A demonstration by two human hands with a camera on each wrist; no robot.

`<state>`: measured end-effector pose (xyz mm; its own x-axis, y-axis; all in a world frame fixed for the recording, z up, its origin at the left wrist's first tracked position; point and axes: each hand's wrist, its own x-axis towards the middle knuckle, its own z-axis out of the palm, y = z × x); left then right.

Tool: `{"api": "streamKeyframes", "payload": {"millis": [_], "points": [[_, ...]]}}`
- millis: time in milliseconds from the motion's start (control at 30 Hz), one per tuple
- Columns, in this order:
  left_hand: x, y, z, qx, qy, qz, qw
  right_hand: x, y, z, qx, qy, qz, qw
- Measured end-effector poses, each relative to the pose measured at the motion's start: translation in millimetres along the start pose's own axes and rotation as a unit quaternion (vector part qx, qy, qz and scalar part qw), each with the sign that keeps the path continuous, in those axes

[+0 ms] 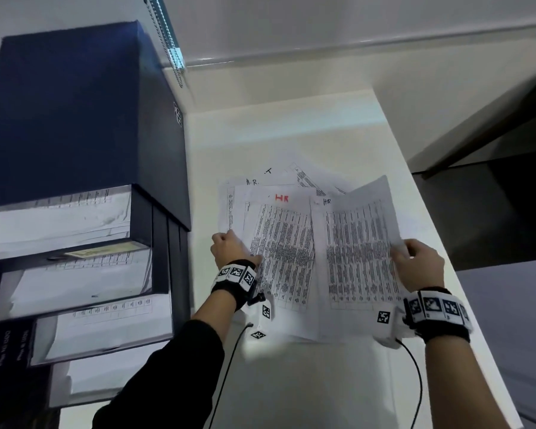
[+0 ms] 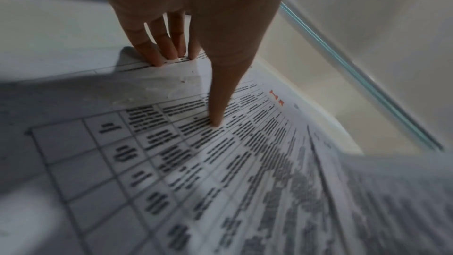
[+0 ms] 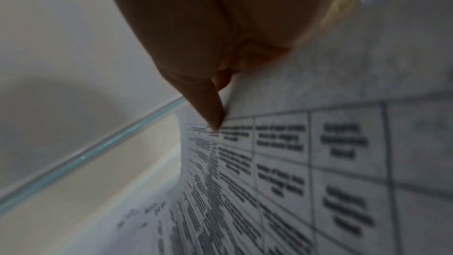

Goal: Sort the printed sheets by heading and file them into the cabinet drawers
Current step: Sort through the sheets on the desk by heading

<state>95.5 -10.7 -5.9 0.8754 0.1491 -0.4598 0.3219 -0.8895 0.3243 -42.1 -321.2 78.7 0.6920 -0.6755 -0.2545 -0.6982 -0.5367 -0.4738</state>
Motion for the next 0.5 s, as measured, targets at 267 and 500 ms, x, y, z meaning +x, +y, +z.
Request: {"api": "streamKeyframes", "payload": {"millis": [267, 500], "points": [[5, 1, -5, -0.047, -0.031, -0.024, 0.998, -5, -43, -33, 0.214, -0.033, -0.125, 0.968], [-6, 8, -3, -0.163, -0.033, 0.032, 0.985, -10, -14, 61, 0.113, -0.159, 0.037, 0.98]]}}
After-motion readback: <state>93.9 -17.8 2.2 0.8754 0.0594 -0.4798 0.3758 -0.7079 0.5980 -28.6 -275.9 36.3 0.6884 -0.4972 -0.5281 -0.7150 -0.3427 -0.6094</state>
